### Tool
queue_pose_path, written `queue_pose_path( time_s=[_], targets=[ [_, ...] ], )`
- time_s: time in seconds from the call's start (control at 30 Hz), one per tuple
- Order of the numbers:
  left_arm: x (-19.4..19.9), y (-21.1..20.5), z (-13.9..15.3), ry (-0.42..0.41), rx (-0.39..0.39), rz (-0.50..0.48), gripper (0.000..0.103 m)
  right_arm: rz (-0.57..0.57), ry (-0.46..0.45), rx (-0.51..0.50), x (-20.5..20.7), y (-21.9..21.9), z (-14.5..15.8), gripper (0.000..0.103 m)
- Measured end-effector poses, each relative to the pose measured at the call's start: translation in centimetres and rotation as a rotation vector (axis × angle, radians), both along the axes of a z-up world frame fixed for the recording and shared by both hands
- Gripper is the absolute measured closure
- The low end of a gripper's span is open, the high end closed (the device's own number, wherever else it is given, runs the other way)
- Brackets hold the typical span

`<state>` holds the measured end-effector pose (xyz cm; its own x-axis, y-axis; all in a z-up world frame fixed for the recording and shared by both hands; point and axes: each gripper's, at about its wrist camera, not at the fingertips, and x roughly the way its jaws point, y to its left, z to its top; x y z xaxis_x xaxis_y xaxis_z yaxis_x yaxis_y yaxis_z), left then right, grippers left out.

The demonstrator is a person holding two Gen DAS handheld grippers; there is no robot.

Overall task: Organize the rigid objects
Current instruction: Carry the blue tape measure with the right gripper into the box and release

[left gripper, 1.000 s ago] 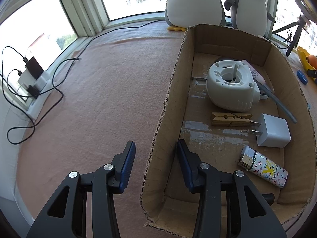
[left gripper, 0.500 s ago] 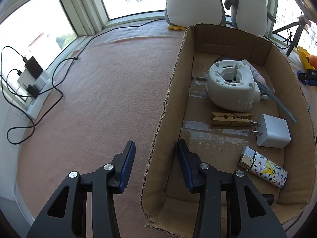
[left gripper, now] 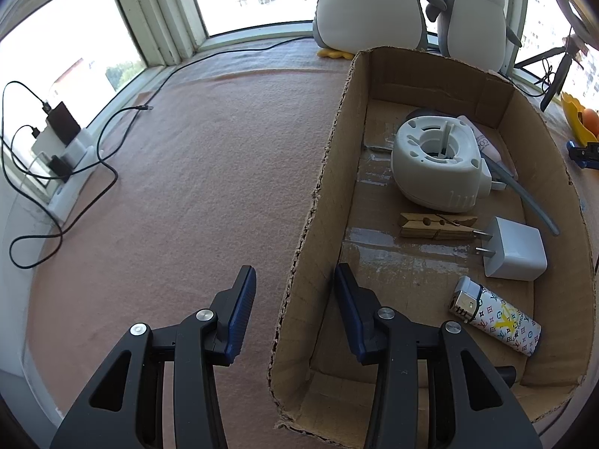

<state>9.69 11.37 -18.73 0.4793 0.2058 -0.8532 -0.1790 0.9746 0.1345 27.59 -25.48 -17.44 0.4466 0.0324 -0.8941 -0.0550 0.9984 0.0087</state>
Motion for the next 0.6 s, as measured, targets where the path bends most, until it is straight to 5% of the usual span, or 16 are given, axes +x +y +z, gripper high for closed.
queue_pose_path(
  time_s=[0.6],
  targets=[
    [0.0, 0.1, 0.1, -0.002, -0.002, 0.003, 0.06, 0.228, -0.124, 0.091, -7.3, 6.7, 7.8, 0.057]
  ],
)
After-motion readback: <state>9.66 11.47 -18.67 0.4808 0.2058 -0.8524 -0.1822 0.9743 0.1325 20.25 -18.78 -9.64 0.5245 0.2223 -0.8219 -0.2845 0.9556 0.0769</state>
